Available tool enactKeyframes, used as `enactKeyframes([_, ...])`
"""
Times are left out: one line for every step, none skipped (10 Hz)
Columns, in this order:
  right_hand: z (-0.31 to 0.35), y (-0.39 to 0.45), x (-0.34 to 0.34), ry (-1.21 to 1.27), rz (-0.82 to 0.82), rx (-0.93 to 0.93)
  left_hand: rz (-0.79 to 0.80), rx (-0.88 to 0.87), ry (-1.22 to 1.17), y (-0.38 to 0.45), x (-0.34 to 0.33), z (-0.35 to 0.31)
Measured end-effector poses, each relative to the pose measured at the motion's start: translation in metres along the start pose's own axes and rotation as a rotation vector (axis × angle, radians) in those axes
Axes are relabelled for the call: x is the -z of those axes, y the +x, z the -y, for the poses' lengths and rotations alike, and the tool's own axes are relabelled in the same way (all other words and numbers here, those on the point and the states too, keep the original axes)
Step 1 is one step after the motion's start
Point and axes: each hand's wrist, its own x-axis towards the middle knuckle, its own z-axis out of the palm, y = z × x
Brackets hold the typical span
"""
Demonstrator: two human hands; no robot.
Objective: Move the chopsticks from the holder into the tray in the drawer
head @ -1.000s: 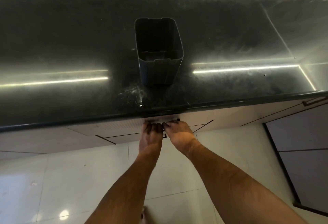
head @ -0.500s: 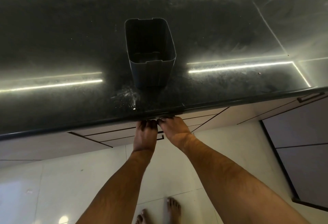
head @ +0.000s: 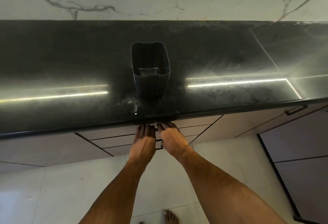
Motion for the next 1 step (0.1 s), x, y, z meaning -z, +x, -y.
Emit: enactKeyframes([-0.0004, -0.0102, 0.0025, -0.037, -0.136, 0.042, -0.019, -0.064, -0.004, -0.0147, 0.0111, -0.002])
